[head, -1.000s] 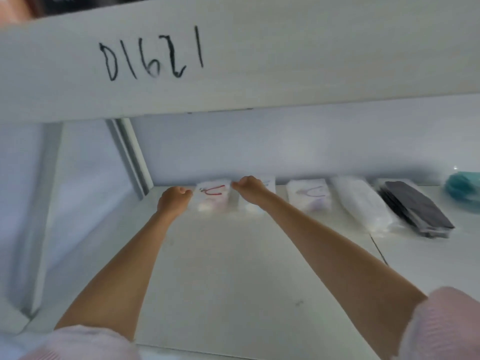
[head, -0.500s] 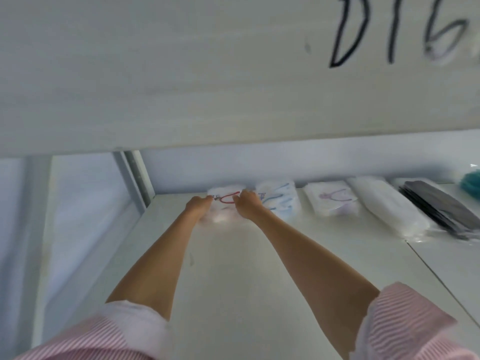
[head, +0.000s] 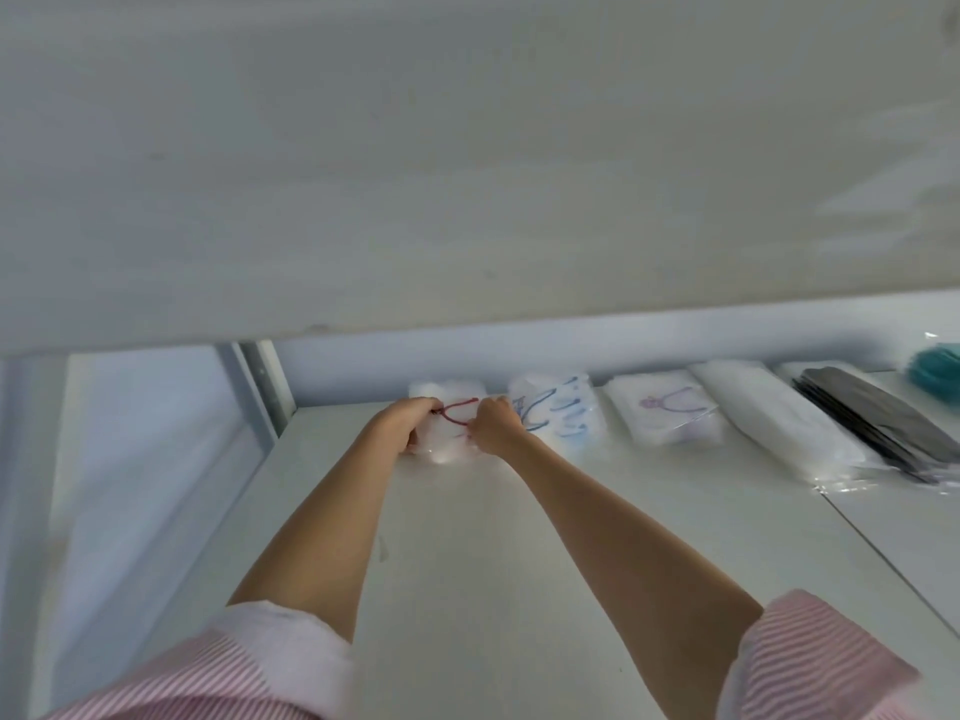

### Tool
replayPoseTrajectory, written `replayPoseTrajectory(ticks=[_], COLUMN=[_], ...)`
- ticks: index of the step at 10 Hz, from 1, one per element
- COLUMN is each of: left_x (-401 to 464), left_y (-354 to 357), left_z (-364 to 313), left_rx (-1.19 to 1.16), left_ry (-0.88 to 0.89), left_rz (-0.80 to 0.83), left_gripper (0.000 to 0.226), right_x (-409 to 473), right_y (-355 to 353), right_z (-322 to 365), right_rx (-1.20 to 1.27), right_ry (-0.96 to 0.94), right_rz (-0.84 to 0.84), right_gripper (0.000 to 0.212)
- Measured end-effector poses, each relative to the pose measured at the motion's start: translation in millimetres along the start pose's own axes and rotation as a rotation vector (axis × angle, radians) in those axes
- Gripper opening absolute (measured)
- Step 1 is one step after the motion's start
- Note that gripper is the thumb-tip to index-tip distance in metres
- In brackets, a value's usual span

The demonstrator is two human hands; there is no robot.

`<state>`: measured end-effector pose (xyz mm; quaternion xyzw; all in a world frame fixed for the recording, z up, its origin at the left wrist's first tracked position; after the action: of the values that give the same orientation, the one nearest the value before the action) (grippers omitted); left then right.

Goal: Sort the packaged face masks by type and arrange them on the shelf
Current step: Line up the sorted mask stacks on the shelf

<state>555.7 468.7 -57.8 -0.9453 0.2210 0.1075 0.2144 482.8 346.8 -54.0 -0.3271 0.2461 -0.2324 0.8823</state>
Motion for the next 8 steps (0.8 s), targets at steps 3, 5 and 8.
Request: replayPoseTrajectory(ticks=[3,5,8], left_x=[-1.0,0.6,-6.7], left_y=[12.8,-1.7,-28.7], left_z=[-8.4,-9.9,-12.8], left_rx=[-0.107,-0.178,-0.269], left_ry=[0.062,0.144,0.330], left_rz=[0.003,-0.105,-0.072], left_gripper=[0.008,0.029,0.073], right_x=[-15.0,-11.6,-31.3], right_y=[-27.9,-66.2,-61.9], right_z=[-0.9,-11.7,3.0], right_rx=[-0.096,-0.026,0.223], right_ry=[-0.070,-0.124,-0.161], right_rz=[-0.063,-0.174,-0.038], right_gripper=[0.036,0.036,0.066])
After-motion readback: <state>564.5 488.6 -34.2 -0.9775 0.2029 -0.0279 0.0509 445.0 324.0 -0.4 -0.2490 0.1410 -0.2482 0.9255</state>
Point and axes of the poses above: each hand's wrist, its own x-axis towards the middle knuckle, its own y-axis out of the palm, z = x × y, the point moved 7 cm from there along x, towards the middle knuckle, and after that the axes turned 11 degrees about y, right-handed, at the moved point
